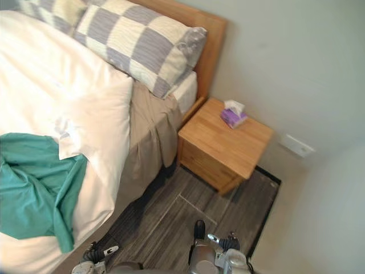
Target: Tidy the bed and pick cloth on bed and put in laundry
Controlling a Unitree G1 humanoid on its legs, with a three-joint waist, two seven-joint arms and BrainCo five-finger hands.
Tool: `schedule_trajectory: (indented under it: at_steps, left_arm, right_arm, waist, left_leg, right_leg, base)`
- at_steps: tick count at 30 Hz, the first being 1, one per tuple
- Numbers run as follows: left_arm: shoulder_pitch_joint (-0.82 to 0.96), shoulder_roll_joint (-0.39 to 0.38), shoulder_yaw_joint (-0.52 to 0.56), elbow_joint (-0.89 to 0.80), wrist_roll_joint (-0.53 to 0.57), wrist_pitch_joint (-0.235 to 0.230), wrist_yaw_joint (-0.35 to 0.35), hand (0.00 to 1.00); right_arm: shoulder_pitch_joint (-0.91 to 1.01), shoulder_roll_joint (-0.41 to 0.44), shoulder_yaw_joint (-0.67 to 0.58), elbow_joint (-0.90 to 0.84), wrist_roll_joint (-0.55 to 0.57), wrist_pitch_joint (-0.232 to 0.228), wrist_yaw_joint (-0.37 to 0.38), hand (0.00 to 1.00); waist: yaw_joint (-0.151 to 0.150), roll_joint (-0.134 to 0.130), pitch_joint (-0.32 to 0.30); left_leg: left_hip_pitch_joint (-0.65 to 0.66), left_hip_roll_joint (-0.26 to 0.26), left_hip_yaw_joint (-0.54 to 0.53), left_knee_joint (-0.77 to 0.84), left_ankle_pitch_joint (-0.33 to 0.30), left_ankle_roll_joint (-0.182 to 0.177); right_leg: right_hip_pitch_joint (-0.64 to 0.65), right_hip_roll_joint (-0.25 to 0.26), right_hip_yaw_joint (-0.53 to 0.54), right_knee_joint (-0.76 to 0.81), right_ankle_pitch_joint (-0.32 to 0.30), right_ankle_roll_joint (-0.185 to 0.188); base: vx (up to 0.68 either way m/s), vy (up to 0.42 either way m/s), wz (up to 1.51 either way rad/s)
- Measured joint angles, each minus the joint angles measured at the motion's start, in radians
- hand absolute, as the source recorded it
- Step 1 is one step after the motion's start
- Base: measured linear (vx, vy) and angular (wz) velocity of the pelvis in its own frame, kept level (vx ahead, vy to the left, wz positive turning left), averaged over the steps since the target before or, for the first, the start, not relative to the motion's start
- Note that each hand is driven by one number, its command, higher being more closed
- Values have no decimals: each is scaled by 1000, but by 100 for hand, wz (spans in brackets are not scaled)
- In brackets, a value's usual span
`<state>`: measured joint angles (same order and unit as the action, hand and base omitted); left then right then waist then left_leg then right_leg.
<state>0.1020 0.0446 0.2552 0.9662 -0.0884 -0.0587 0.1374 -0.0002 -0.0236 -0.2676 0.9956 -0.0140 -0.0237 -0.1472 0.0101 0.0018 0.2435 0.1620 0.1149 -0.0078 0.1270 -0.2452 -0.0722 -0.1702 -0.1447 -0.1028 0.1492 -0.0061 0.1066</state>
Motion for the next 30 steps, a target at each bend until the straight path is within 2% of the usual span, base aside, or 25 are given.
schedule_trajectory:
  at_steps: [1, 2, 4, 6, 7, 9, 10, 11, 12, 13, 14, 15, 16, 17, 18, 19, 20, 21, 22, 24, 25, 26, 27, 28, 30]
  left_arm:
    - [6, -25, 32, -1, 0, -5, 0, 0]
    - [7, -44, 67, -1, 0, -7, 1, 0]
    - [9, -70, 109, -3, 1, -12, 1, 0]
    - [10, -83, 138, -6, 1, -13, 2, 0]
    - [11, -96, 148, -14, 1, -14, 3, 0]
    - [15, -113, 145, -47, 0, -14, 9, 0]
    - [16, -115, 136, -78, 0, -18, 14, 0]
    - [18, -109, 123, -93, -1, -22, 16, 0]
    - [25, -102, 105, -100, -4, -25, 17, 0]
    - [44, -90, 67, -111, -10, -33, 17, 0]
    - [52, -84, 55, -113, -10, -34, 17, 0]
    - [61, -74, 16, -118, -19, -35, 17, 0]
    - [60, -73, -11, -118, -20, -34, 18, 0]
    - [55, -76, -15, -118, -20, -35, 17, 0]
    - [45, -75, -15, -85, -21, -32, 17, 0]
    - [47, -62, -15, -81, -23, -32, 14, 0]
    - [20, -32, -29, -63, -17, -35, 12, 0]
    - [18, -39, -50, -49, -17, -32, 10, 0]
    - [25, -52, -79, -41, -15, -33, -7, 0]
    - [24, -51, -79, -36, -7, -29, -8, 0]
    - [23, -46, -83, -30, -6, -26, -8, 0]
    - [16, -32, -96, -25, 0, -21, -8, 0]
    - [10, -27, -97, -12, 0, -18, -9, 0]
    - [-2, -9, -98, -8, 0, -12, -9, 0]
    - [-2, 11, -99, -6, 0, -10, -9, 0]
  right_arm:
    - [10, 8, 0, -20, 11, -3, -2, 0]
    - [20, 8, 9, -35, 9, -4, -2, 0]
    - [37, 6, 44, -39, -1, -5, -2, 0]
    - [39, 8, 49, -39, -10, -5, -2, 0]
    - [40, 8, 50, -39, -10, -5, 0, 0]
    - [43, 8, 49, -40, -10, -4, 0, 0]
    - [52, 9, 49, -39, -10, -2, 0, 0]
    - [71, 15, 50, -48, -10, -1, 0, 0]
    - [76, 17, 53, -50, -10, -1, -1, 0]
    - [78, 19, 69, -45, -10, 1, -1, 0]
    - [77, 19, 71, -44, -10, 2, -1, 0]
    - [79, 20, 70, -30, -10, 5, -1, 0]
    - [68, 13, 73, -18, -10, 8, 5, 0]
    - [51, 5, 79, -17, -12, 6, 9, 0]
    - [18, 9, 84, -18, -12, 4, 11, 0]
    - [17, 23, 83, -18, -12, 6, 9, 0]
    - [19, 43, 82, -7, -12, 7, 8, 0]
    - [24, 30, 79, 12, -13, 8, 6, 0]
    - [36, 7, 78, 23, -13, 8, 4, 0]
    - [38, 1, 69, 11, -29, 9, 4, 0]
    - [39, 6, 55, 5, -31, 10, 4, 0]
    - [39, 9, 42, 4, -31, 10, 5, 0]
    - [39, 9, 37, 2, -30, 10, 4, 0]
    - [38, 16, 24, -4, -25, 10, 4, 0]
    - [39, 30, 23, -8, -22, 9, 4, 0]
  waist:
    - [-6, 21, -3]
    - [0, 24, -8]
    - [16, 21, -28]
    - [10, 20, -42]
    - [8, 21, -53]
    - [3, 25, -58]
    - [3, 20, -58]
    - [5, 3, -60]
    - [10, -13, -65]
    - [23, -22, -74]
    - [23, -21, -80]
    - [21, -18, -89]
    - [16, -5, -101]
    - [15, 28, -90]
    - [11, 62, -83]
    - [20, 37, -82]
    - [30, -5, -74]
    - [26, 4, -96]
    - [21, 34, -106]
    - [1, 33, -106]
    - [-6, 29, -101]
    - [-6, 23, -88]
    - [-7, 19, -78]
    - [-6, -4, -62]
    - [-9, -22, -52]
  left_leg:
    - [-1, 11, 2, 15, 8, -4]
    - [25, 28, -4, 10, 6, -11]
    - [46, 41, -30, -11, 7, -13]
    - [40, 56, -51, -20, 7, -13]
    - [19, 65, -66, -7, 8, -15]
    - [-26, 79, -73, 39, 18, -26]
    - [-69, 79, -67, 108, 38, -45]
    - [-128, 74, -22, 199, 52, -67]
    - [-151, 79, 36, 232, 49, -71]
    - [-181, 77, 178, 243, 47, -71]
    - [-200, 71, 245, 227, 51, -66]
    - [-208, 68, 393, 193, 73, -18]
    - [-196, 76, 420, 157, 93, 5]
    - [-196, 100, 418, 143, 93, 4]
    - [-195, 156, 405, 156, 100, -5]
    - [-205, 144, 398, 192, 106, -4]
    - [-230, 107, 347, 202, 87, -7]
    - [-213, 76, 313, 110, 98, -3]
    - [-160, 44, 329, -5, 160, 7]
    - [-134, 21, 327, -47, 164, 2]
    - [-130, 20, 328, -50, 163, 2]
    - [-118, 24, 331, -59, 163, 1]
    - [-105, 28, 333, -66, 162, 0]
    - [-69, 28, 341, -84, 160, -4]
    - [-45, 23, 343, -93, 159, -9]
  right_leg:
    - [1, 21, 3, 89, -74, -28]
    - [-1, 26, -11, 187, -156, -40]
    - [-16, 21, -43, 297, -248, -48]
    - [-20, 9, -90, 350, -302, -53]
    - [-5, 2, -129, 354, -311, -70]
    - [38, -17, -198, 345, -307, -83]
    - [97, -30, -244, 302, -306, -84]
    - [175, -44, -293, 240, -306, -84]
    - [205, -54, -317, 213, -306, -83]
    - [257, -69, -359, 184, -305, -83]
    - [276, -74, -377, 180, -305, -82]
    - [297, -84, -410, 202, -304, -79]
    - [257, -98, -408, 313, -280, -54]
    - [198, -100, -375, 401, -275, -40]
    - [208, 12, -311, 50, -251, -6]
    - [224, 16, -290, -130, -116, -29]
    - [234, -32, -278, -169, 21, -39]
    - [228, -34, -278, -170, 35, -32]
    - [255, -28, -265, -196, 33, -13]
    - [266, -47, -264, -198, 14, -1]
    - [245, -57, -263, -153, -9, -4]
    - [196, -72, -249, -27, -55, -2]
    - [171, -79, -238, 44, -75, 0]
    - [109, -103, -220, 222, -110, -8]
    - [71, -127, -212, 329, -123, -19]
  base:
    - [222, -279, 105]
    - [239, -282, 100]
    - [260, -274, 73]
    - [258, -205, 82]
    - [312, -203, 111]
    - [267, -129, 131]
    - [269, -68, 180]
    - [260, -62, 186]
    - [247, -50, 173]
    - [186, -22, 126]
    - [210, 13, 164]
    - [253, 62, 170]
    - [243, 73, 149]
    - [241, 54, 88]
    - [149, 25, 20]
    - [196, -27, 20]
    - [139, -25, 5]
    - [169, 6, -15]
    - [136, 45, -29]
    - [167, 39, -10]
    - [129, 38, -1]
    - [79, 32, -2]
    - [56, 54, -4]
    - [31, 46, 0]
    - [11, 24, -3]
